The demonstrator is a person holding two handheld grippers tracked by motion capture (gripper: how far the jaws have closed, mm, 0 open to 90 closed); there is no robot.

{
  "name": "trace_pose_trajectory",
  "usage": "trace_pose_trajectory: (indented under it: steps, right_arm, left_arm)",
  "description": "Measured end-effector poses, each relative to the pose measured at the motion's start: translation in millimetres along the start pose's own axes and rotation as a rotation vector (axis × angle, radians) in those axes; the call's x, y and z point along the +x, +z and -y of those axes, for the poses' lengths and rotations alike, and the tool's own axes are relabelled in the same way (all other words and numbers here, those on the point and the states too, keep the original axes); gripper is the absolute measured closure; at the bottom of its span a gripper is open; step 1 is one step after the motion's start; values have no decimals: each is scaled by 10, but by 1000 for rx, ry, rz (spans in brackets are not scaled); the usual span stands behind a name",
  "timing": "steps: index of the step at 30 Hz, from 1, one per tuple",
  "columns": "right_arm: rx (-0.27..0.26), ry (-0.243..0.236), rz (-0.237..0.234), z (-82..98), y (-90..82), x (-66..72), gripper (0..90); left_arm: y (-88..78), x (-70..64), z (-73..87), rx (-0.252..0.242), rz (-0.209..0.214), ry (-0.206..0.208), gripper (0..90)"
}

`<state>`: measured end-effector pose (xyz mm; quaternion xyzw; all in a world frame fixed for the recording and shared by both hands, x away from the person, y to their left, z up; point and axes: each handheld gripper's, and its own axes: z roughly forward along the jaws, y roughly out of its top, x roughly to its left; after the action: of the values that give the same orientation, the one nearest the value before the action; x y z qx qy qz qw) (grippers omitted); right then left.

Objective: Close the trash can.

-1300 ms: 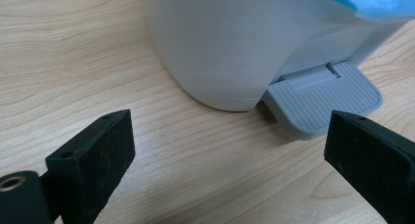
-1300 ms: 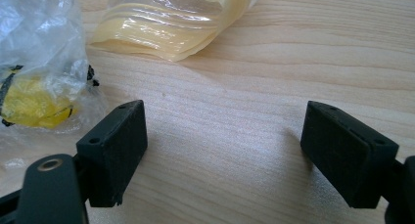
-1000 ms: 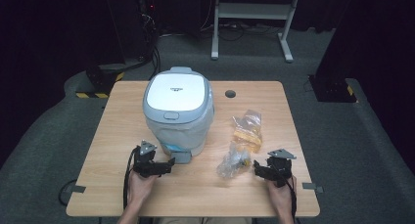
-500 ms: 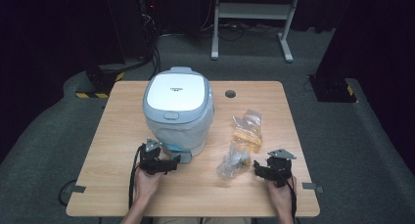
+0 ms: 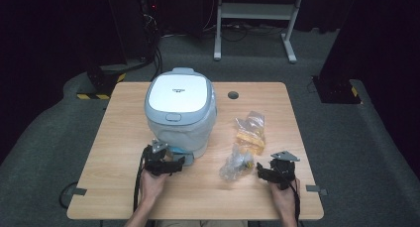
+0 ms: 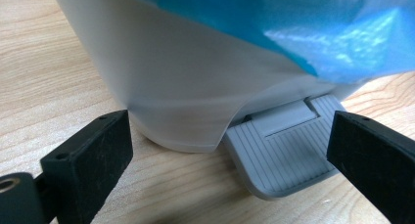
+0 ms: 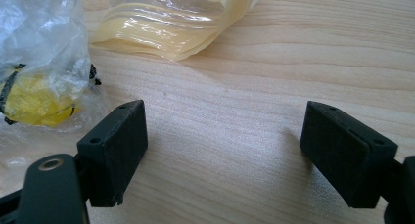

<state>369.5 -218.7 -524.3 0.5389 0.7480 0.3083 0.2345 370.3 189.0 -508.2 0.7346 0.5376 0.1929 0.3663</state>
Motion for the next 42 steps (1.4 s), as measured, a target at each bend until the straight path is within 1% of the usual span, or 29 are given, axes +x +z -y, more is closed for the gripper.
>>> trace_pose_trajectory:
  steps: [4,5,11,12,14,17,19,20,22,29,31,37,39,42]
  right_arm:
    - [0,0,0,0,0,-1,175]
    - [0,0,0,0,0,0,175]
    - [0,-1,0,0,0,0,175]
    - [0,-1,0,1,0,0,175]
    - [0,-1,0,0,0,0,175]
    - [0,0,0,1,0,0,175]
    - [0,0,0,1,0,0,175]
    - [0,0,0,1,0,0,175]
    - [0,0,0,1,0,0,175]
    - [0,0,0,1,0,0,175]
    - [-1,-1,1,1,0,0,175]
    - [-1,-1,-2,1,0,-1,175]
    - [0,0,-2,1,0,0,175]
    - [0,0,-2,1,0,0,175]
  left_arm:
    - [19,8,5,0,2,-7,26]
    - [22,7,10,1,9,-16,25]
    - [30,16,23,-5,10,-2,23]
    - [37,23,36,-10,18,-12,24]
    - [40,31,43,-11,23,-14,23]
    - [60,68,83,-27,52,-35,22]
    - [64,73,96,-33,53,-32,22]
    - [68,76,101,-32,58,-38,23]
    - [72,83,108,-35,61,-38,22]
    - [76,75,124,-41,53,-30,24]
    - [81,70,131,-42,56,-37,25]
    - [92,75,153,-42,54,-36,33]
    - [99,56,155,-34,41,-27,36]
    - [109,50,152,-18,39,-21,36]
